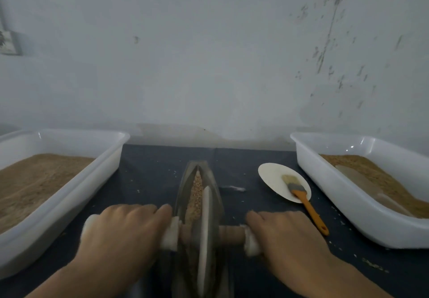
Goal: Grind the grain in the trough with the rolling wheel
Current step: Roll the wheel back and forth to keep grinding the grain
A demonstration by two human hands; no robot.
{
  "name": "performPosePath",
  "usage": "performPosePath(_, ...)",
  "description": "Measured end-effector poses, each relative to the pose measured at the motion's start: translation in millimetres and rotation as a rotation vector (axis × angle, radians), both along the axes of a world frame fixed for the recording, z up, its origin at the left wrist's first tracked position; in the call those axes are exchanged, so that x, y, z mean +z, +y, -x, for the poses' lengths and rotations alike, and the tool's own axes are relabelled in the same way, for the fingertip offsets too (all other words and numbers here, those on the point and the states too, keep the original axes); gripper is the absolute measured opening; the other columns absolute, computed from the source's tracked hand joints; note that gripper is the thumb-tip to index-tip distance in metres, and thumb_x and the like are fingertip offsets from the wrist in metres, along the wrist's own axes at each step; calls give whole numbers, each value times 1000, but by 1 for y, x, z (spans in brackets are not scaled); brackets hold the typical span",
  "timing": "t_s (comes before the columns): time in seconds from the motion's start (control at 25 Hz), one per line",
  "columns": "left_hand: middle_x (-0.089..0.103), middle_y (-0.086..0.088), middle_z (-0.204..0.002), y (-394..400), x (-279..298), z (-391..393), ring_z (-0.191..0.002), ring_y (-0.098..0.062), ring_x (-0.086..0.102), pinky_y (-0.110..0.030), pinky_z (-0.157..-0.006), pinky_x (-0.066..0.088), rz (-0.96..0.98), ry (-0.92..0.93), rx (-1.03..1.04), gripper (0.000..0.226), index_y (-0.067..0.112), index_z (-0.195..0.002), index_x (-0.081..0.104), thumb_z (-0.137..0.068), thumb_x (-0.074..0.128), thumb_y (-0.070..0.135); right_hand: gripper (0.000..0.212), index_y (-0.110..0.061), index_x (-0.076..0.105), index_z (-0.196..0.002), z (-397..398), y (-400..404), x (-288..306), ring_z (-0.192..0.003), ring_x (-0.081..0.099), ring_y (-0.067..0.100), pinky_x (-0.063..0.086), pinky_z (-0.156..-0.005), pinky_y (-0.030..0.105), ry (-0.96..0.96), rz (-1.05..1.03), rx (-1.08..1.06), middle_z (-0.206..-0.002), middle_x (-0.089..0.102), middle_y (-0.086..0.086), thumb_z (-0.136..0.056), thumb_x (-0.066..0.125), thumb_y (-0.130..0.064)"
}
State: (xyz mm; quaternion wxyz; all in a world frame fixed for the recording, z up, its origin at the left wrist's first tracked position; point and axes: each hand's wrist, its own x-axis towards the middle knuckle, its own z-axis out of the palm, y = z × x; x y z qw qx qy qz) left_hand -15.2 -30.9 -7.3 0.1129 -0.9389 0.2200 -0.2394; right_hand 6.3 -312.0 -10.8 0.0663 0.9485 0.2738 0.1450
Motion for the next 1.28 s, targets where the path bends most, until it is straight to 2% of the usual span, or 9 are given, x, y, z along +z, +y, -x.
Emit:
performPosePath(0.12, 49, 13, -71, -4, 0, -56, -60, -7, 47, -26, -57, 27, 38, 12, 213, 33, 37, -81, 34, -75, 64, 47, 23, -23, 46, -100, -55, 21, 4, -81, 62, 26, 42, -63, 36, -98, 44, -83, -95, 64, 1, -83, 61, -22)
performPosePath(0.24, 59, 10, -83, -5, 2, -100, -67, -13, 51, -29, -59, 31, 129, -7, 299, 18, 33, -86, 38, -85, 55, 39, 23, -20, 50, -103, -104, 42, 21, -85, 62, 31, 33, -61, 35, -178, 48, -153, -98, 66, 4, -84, 62, -21)
performPosePath(0.4, 58, 12, -86, -4, 2, -71, -69, -11, 49, -28, -61, 29, 119, 52, 237, 29, 36, -86, 32, -82, 60, 41, 25, -25, 46, -99, -72, 25, 6, -81, 62, 25, 40, -62, 35, -71, 7, -92, -94, 65, 1, -82, 64, -25)
performPosePath(0.64, 44, 9, -53, -3, 1, 16, -40, -16, 47, -22, -50, 15, 80, -161, -149, 52, 27, -67, 47, -27, 81, 29, 44, -38, 25, -83, 15, -10, 5, -73, 57, 11, 32, -52, 30, 53, 19, -78, -84, 57, -9, -69, 67, -42)
performPosePath(0.72, 48, 10, -56, -6, 3, 0, -44, -13, 49, -20, -44, 17, 26, -25, -50, 51, 29, -70, 47, -35, 83, 35, 30, -35, 34, -91, 1, -1, 2, -82, 58, 16, 40, -65, 34, 142, -21, -113, -93, 59, -8, -79, 62, -39)
performPosePath(0.88, 57, 12, -80, -5, 1, -81, -71, -11, 57, -29, -58, 32, 64, -43, 220, 27, 35, -83, 33, -82, 58, 46, 20, -22, 47, -99, -77, 24, 2, -84, 62, 31, 43, -65, 38, -72, -48, -126, -95, 65, 4, -83, 60, -22)
performPosePath(1.0, 61, 8, -84, -6, 3, -106, -77, -17, 62, -31, -59, 33, 79, -42, 288, 20, 32, -85, 39, -82, 56, 42, 21, -20, 50, -102, -109, 37, 12, -87, 62, 35, 33, -63, 37, -120, -52, -169, -98, 66, 7, -83, 60, -20)
performPosePath(1.16, 52, 13, -80, -3, -6, -70, -78, -10, 59, -28, -60, 28, 84, -14, 242, 31, 36, -85, 29, -81, 58, 45, 24, -23, 48, -99, -68, 20, 0, -84, 62, 30, 43, -66, 38, -43, -73, -73, -95, 65, 4, -82, 64, -24)
performPosePath(1.28, 41, 18, -66, 1, -15, -28, -60, -2, 51, -26, -53, 23, 54, -7, 104, 42, 41, -78, 29, -62, 67, 50, 31, -29, 44, -96, -19, 1, 1, -76, 59, 21, 44, -64, 37, 87, -54, 26, -88, 62, -2, -78, 68, -33)
